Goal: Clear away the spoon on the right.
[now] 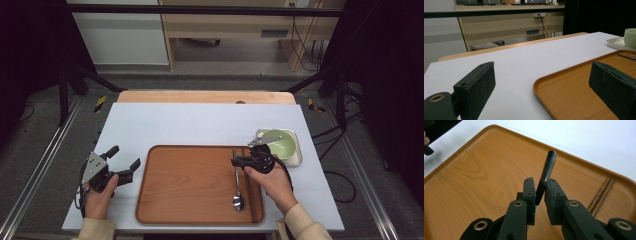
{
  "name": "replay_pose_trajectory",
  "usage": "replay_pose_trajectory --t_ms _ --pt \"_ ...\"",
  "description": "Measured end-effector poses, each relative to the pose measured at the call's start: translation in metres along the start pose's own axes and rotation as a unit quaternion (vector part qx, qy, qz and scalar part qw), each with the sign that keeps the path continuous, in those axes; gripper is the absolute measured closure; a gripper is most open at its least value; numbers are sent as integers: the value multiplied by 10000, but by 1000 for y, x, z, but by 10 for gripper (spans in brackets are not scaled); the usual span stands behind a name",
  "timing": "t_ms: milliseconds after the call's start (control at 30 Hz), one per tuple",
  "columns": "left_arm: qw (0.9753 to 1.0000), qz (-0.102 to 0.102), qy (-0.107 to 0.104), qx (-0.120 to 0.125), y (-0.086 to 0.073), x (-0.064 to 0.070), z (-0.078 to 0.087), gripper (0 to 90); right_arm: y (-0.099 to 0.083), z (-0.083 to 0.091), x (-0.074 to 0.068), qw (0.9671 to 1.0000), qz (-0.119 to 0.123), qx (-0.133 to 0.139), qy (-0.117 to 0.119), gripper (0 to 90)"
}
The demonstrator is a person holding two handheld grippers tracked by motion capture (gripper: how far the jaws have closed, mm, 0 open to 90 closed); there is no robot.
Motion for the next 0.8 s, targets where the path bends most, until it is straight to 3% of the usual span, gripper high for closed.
replay_pose_trajectory --t_ms 133,500,600,700,800 --pt "10000 -21 -1 -5 0 1 0 66 -3 -2 3 9999 73 -61 -141 780" --pt "10000 -52 -45 -27 -1 3 -2 66 -10 -8 7 9984 -39 -226 -524 712" --pt "10000 -54 -41 -14 0 3 -2 66 -12 -9 8 9983 -70 -217 -529 694" --pt "10000 -53 -46 -30 -1 3 -2 66 -14 -9 11 9981 -46 -208 -583 625" --pt "10000 -58 -48 -29 -1 3 -2 66 -15 -8 11 9977 -16 -219 -639 498"
Point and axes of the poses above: each handheld gripper's, and its own axes: z roughly backward along the jaws, y roughly out of its top, x roughly to its right, the point moved 9 cm from there along -z, roughly forward along the jaws, and after that the axes turned 4 degrees about -z, right-handed, at the moved point
